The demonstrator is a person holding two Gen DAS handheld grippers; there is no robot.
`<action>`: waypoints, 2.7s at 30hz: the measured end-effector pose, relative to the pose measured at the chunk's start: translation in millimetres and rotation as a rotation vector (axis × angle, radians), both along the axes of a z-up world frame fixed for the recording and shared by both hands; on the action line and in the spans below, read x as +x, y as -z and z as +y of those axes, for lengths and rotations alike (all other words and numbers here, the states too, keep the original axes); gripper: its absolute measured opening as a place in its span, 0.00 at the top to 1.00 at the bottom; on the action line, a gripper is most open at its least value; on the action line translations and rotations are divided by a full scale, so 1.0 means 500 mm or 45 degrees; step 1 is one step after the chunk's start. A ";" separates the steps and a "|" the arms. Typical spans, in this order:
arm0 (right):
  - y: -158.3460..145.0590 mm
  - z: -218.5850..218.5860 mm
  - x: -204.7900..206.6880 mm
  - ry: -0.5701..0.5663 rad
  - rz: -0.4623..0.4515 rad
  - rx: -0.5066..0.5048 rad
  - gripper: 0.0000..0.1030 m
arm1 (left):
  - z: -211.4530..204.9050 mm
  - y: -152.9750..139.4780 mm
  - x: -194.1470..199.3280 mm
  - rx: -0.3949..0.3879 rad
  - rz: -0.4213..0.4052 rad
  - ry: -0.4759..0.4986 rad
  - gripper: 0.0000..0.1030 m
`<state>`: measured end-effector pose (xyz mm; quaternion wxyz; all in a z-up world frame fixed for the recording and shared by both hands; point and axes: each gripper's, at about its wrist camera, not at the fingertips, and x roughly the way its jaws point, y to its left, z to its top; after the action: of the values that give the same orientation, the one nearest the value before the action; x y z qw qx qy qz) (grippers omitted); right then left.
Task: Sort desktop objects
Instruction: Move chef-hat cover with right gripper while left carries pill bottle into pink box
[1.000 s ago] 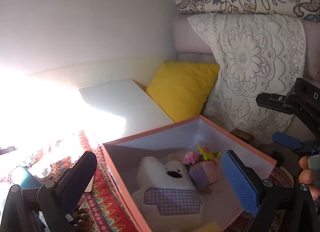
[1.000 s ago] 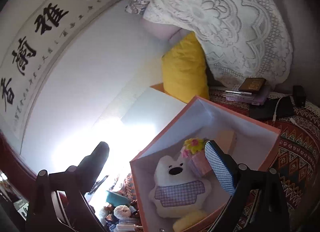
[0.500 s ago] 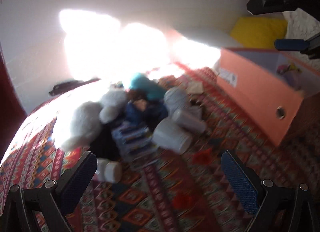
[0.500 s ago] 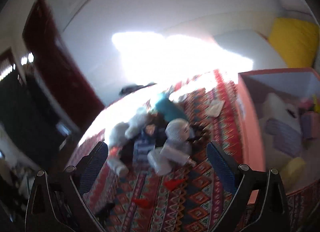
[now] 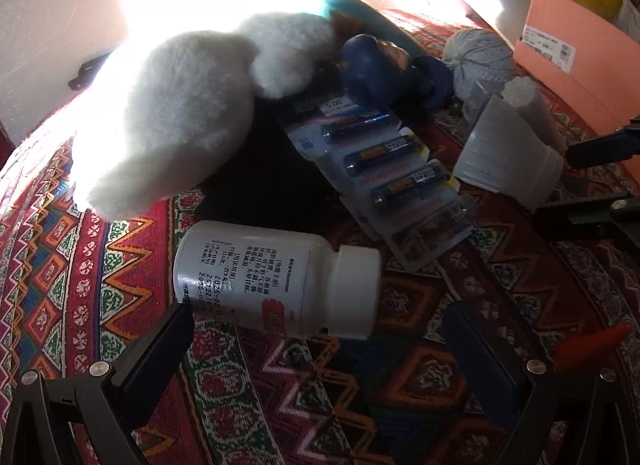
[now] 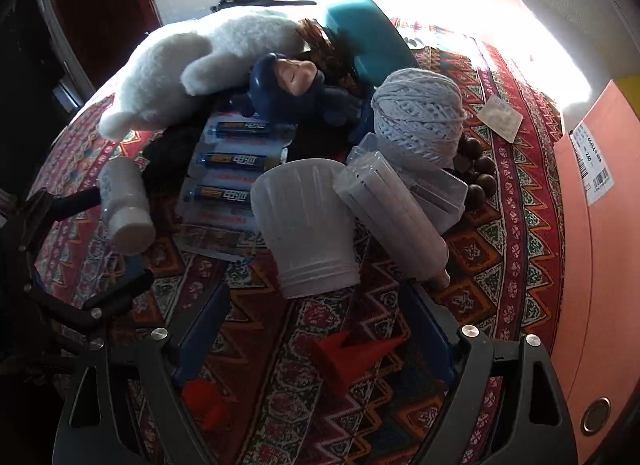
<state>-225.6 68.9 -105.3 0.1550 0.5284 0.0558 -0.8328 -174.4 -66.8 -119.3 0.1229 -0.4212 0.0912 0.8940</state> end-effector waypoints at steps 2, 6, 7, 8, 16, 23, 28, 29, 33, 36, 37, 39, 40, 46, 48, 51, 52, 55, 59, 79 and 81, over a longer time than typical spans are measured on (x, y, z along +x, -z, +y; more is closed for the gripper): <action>0.015 -0.007 -0.018 -0.015 -0.019 0.002 0.20 | -0.003 0.005 -0.018 0.012 -0.005 -0.005 0.01; 0.023 -0.010 -0.033 -0.030 -0.039 -0.013 0.57 | -0.026 0.023 -0.051 0.049 -0.052 -0.066 0.12; 0.018 -0.005 -0.033 -0.027 -0.045 -0.042 0.58 | -0.034 0.022 -0.054 0.079 -0.063 -0.076 0.16; 0.013 -0.002 -0.031 -0.028 -0.049 -0.071 0.58 | -0.039 0.020 -0.052 0.097 -0.065 -0.086 0.16; -0.044 0.007 0.003 -0.077 0.018 -0.140 0.58 | -0.037 -0.010 -0.002 0.096 -0.002 -0.149 0.17; -0.102 0.002 0.066 -0.144 0.077 -0.171 0.58 | -0.024 -0.075 0.077 0.147 0.111 -0.174 0.17; -0.155 0.007 0.127 -0.177 0.161 -0.186 0.58 | -0.055 -0.115 0.122 0.191 0.190 -0.191 0.17; -0.169 0.013 0.141 -0.179 0.183 -0.187 0.58 | -0.059 -0.126 0.130 0.199 0.208 -0.190 0.17; -0.223 0.031 0.195 -0.162 0.291 -0.166 0.58 | -0.055 -0.180 0.170 0.230 0.297 -0.184 0.17; -0.251 0.024 0.228 -0.110 0.409 -0.118 0.58 | -0.045 -0.216 0.198 0.276 0.339 -0.179 0.17; -0.263 0.025 0.236 -0.084 0.450 -0.103 0.58 | -0.039 -0.227 0.207 0.285 0.355 -0.174 0.17; -0.290 0.036 0.254 -0.021 0.534 -0.075 0.58 | -0.027 -0.250 0.221 0.308 0.381 -0.159 0.17; -0.310 0.049 0.267 0.014 0.582 -0.064 0.58 | -0.021 -0.262 0.227 0.320 0.393 -0.150 0.17; -0.441 0.123 0.335 0.215 0.816 -0.022 0.58 | 0.048 -0.340 0.256 0.374 0.477 -0.069 0.17; -0.479 0.154 0.356 0.272 0.857 -0.057 0.58 | 0.077 -0.367 0.261 0.389 0.509 -0.035 0.17; -0.533 0.211 0.381 0.383 0.917 -0.083 0.58 | 0.123 -0.404 0.262 0.424 0.542 0.017 0.17; -0.553 0.233 0.395 0.438 0.955 -0.078 0.58 | 0.141 -0.415 0.260 0.440 0.548 0.037 0.17; -0.613 0.306 0.441 0.621 1.081 -0.053 0.58 | 0.205 -0.449 0.255 0.475 0.561 0.099 0.17; -0.664 0.419 0.505 0.910 1.224 -0.026 0.58 | 0.305 -0.493 0.255 0.530 0.572 0.210 0.17; -0.447 0.731 0.326 1.065 0.810 -0.068 0.11 | 0.696 -0.458 0.139 0.395 0.351 0.541 0.07; -0.432 0.726 0.315 1.085 0.780 0.021 0.10 | 0.703 -0.440 0.131 0.331 0.348 0.491 0.04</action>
<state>-68.1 431.8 110.6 -0.2253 0.2377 -0.1148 -0.9379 -108.8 284.5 100.8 0.3307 -0.2522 0.0698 0.9067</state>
